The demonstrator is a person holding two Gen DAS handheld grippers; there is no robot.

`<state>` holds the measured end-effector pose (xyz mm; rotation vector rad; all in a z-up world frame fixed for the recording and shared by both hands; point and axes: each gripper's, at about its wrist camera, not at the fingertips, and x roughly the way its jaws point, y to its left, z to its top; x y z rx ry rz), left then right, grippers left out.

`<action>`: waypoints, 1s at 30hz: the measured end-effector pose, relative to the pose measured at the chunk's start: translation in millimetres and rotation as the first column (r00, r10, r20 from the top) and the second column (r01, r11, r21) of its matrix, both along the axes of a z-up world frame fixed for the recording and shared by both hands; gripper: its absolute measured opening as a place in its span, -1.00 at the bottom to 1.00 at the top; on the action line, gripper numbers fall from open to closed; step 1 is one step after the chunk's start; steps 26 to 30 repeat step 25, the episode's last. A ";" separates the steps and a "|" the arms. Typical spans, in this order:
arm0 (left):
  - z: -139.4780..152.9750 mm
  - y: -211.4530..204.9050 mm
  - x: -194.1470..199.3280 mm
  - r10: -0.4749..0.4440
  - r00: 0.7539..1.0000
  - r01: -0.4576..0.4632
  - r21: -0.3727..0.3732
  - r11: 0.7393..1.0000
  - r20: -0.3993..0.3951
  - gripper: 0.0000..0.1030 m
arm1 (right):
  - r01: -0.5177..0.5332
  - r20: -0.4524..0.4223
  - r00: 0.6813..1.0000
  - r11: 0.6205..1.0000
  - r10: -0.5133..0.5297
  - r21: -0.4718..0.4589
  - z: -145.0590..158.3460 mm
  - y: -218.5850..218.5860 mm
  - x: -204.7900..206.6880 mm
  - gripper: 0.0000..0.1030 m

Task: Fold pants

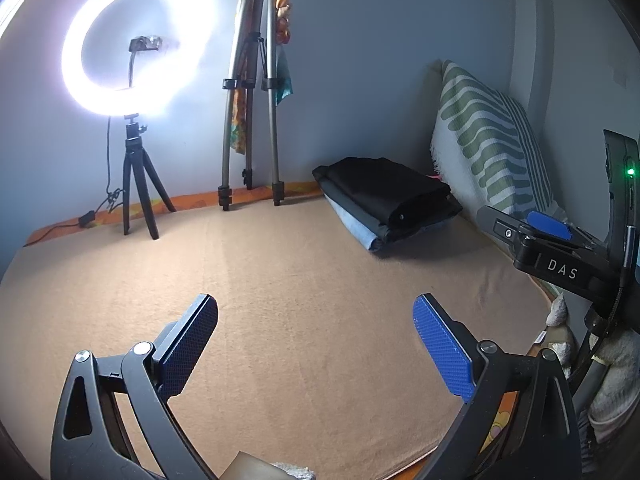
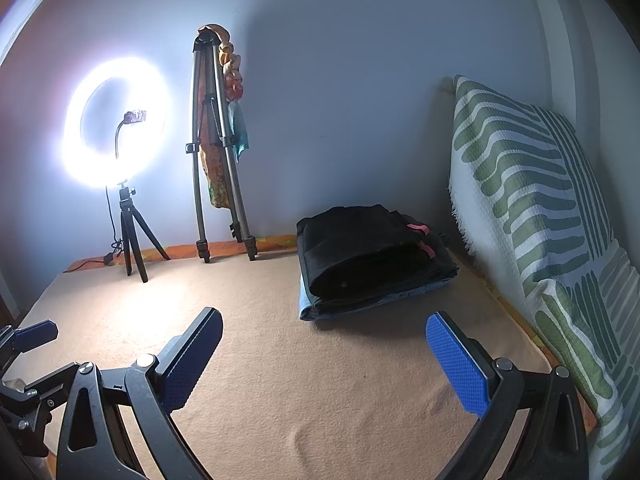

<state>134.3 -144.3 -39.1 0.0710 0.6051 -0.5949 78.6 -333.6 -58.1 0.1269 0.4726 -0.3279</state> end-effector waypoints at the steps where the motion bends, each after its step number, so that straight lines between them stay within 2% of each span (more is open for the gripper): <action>1: 0.0 0.1 -0.1 0.001 1.000 -0.001 0.000 1.000 0.000 0.91 | 0.001 -0.001 1.000 1.000 -0.001 0.001 -0.2 0.4 -0.2 1.00; 16: -1.1 2.9 1.6 -0.004 1.000 0.004 -0.001 1.000 -0.019 0.91 | -0.005 -0.009 1.000 1.000 0.005 -0.001 -2.0 6.7 0.2 1.00; 23: 1.5 2.4 -9.2 -0.012 0.999 0.011 0.005 1.000 0.046 0.91 | -0.005 -0.011 1.000 1.000 0.005 -0.001 -2.2 10.6 -0.7 1.00; 30: 2.3 2.4 -10.0 -0.012 0.999 0.012 0.006 1.000 0.050 0.91 | -0.004 -0.012 1.000 1.000 0.004 -0.001 -2.3 10.4 -0.7 1.00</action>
